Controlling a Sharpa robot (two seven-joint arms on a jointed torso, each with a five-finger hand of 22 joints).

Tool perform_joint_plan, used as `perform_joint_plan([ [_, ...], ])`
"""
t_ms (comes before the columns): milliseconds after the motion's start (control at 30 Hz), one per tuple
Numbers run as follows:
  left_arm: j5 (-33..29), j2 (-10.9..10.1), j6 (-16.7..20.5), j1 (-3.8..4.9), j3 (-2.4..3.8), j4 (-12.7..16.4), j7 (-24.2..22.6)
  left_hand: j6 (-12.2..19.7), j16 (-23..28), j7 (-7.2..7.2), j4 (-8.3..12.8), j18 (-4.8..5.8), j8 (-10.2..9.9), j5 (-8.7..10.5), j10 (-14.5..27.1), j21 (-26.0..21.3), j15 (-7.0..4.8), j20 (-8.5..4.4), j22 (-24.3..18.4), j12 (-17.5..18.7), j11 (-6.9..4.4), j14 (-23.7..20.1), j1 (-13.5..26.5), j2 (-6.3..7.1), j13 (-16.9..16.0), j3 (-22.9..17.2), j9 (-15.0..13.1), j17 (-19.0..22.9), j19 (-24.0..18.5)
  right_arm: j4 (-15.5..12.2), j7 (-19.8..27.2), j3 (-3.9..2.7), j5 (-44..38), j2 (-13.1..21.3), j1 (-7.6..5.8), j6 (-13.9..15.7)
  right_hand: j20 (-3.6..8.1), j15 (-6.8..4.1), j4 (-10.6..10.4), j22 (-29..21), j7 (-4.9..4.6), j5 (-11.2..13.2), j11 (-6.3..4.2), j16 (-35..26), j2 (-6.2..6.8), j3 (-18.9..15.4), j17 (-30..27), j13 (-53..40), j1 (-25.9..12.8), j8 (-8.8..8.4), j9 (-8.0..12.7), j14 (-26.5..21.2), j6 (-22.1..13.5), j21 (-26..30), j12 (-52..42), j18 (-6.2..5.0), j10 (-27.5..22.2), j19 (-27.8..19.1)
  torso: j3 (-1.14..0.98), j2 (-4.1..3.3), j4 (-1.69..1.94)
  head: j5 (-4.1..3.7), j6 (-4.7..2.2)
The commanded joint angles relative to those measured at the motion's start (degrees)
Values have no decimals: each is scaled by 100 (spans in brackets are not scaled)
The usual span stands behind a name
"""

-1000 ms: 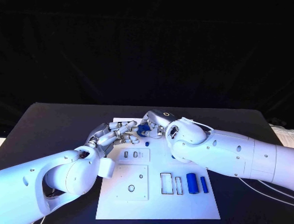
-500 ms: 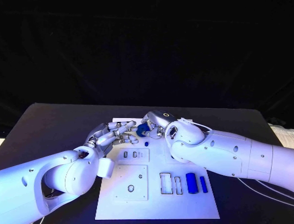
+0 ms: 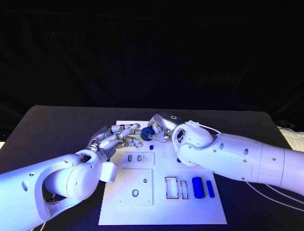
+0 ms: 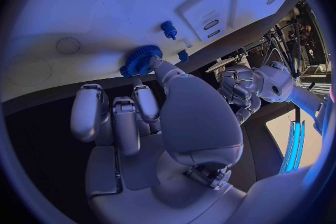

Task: Assemble the parts on the task board

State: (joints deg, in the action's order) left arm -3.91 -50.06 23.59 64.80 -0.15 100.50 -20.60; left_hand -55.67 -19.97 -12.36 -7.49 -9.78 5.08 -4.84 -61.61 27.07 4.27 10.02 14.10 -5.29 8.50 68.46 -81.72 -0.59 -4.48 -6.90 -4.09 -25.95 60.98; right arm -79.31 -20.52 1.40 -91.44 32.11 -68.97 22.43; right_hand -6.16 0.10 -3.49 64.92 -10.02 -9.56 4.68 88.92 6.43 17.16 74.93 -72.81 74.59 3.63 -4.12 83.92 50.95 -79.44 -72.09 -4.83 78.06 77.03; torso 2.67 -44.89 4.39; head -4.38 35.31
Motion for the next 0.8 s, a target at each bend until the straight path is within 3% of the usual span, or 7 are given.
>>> perform_joint_plan([
  [33,-8,9,-101,5,5,2,-11,43,-22,-3,39,-47,-11,-35,37,35,1,-4,12,6,3,-53,-54,6,8,8,0,-15,-34,-83,114,-4,170,61,8,246,-24,30,-30,2,11,-62,5,-20,-18,-32,1246,-5,-58,33,-12,547,18,18,23,-25,-27,-27,-5,-2,-1,6,-3],
  [167,-8,5,-106,5,5,-3,-10,43,-22,-3,39,-47,-11,-35,37,35,1,-4,12,6,3,-53,-54,6,8,8,0,-15,-34,-166,242,-17,455,179,11,329,-22,22,-77,18,29,-146,-8,-12,-39,-59,1263,-31,-98,75,-39,551,119,10,-15,-23,6,-12,-1,4,-15,13,-3],
  [367,-8,-2,-104,5,5,-7,-9,43,-22,-3,39,-47,-11,-35,37,35,1,-4,12,6,3,-53,-54,6,8,8,0,-15,-34,-192,366,-25,910,234,7,18,0,-1,-277,39,63,-461,-33,1,-25,-290,1290,-100,-351,98,-63,558,228,-1,-105,-17,72,7,-6,-3,-20,8,-3],
  [433,-8,2,-104,5,5,-10,-8,43,-22,-3,39,-47,-11,-35,37,35,1,-4,12,6,3,-53,-54,6,8,8,0,-15,-34,-195,368,-26,971,226,6,-56,4,-2,-325,44,64,-538,-34,5,-28,-362,1298,-113,-397,85,-61,560,224,-3,-122,-16,81,12,-5,-1,-1,-10,2],
  [667,-8,6,-100,5,5,-14,-5,49,-24,-6,49,-46,-13,-35,45,42,2,-3,18,6,6,-62,-59,10,11,0,1,-23,-42,-146,296,-27,1049,163,5,-282,4,-2,-349,63,58,-554,-30,11,-39,-406,1311,-125,-409,62,-55,563,196,-12,-136,-12,87,23,9,2,0,-12,7],
  [800,-8,9,-102,5,5,-13,-3,49,-24,-6,49,-46,-13,-35,45,42,2,-3,18,6,6,-62,-59,10,11,0,1,-23,-42,-41,238,-26,1064,94,4,-318,3,1,-355,63,52,-543,-25,14,-46,-426,1316,-125,-401,43,-49,564,169,-12,-137,-12,86,23,6,-2,-2,-18,11],
])
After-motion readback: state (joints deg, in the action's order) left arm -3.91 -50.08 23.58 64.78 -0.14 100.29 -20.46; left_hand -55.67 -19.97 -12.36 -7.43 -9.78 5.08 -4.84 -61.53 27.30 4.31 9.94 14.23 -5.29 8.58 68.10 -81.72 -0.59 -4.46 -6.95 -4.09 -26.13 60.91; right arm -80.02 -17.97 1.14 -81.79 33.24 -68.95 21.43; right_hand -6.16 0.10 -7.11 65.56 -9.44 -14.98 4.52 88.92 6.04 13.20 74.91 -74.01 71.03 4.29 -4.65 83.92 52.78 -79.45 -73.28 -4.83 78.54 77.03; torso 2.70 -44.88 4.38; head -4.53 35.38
